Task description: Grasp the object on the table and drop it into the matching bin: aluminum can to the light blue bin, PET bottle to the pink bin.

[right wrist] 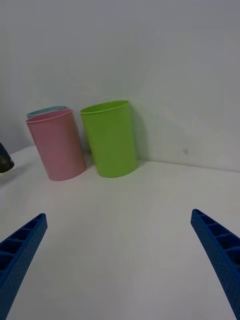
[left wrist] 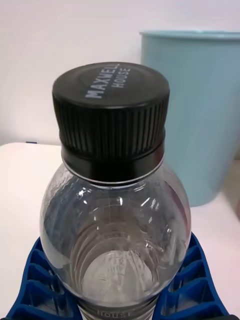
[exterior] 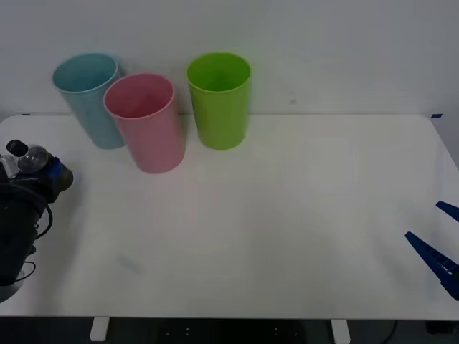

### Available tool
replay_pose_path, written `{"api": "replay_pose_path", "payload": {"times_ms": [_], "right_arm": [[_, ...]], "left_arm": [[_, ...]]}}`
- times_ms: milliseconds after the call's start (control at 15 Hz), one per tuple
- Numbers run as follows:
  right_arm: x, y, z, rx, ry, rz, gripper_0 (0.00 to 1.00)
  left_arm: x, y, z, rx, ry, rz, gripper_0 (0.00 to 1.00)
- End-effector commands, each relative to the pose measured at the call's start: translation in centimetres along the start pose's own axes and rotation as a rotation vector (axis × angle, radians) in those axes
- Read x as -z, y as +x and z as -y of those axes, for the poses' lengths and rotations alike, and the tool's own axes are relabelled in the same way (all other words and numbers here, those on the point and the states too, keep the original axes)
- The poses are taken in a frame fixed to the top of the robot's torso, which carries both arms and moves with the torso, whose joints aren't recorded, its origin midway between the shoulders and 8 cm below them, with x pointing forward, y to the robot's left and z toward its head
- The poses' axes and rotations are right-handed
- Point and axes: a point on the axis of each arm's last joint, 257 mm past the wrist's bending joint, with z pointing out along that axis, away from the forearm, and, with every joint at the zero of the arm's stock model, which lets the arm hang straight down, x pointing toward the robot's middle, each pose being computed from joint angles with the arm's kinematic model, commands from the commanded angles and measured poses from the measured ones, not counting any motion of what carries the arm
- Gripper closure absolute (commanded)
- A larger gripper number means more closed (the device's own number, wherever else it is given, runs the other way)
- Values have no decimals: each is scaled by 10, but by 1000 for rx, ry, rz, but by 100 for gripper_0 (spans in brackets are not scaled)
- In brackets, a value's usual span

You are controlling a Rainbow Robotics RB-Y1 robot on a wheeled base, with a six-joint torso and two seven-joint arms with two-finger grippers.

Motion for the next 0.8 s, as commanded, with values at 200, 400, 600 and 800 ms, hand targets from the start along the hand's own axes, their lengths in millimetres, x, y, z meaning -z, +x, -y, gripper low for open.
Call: {"api": "replay_pose_path", "payload": {"times_ms": [200,400,600,800], "right_arm": [[0,0,0,0,0,0,0],[0,0,0,0,0,0,0],[0,0,0,0,0,0,0],[0,0,0,0,0,0,0]], "left_arm": [[34,-37,2,6,31,85,100],[49,-69,8,9,57,145,100],[56,-103,12,17,89,199,100],[56,-132,18,23,139,234,100]]}}
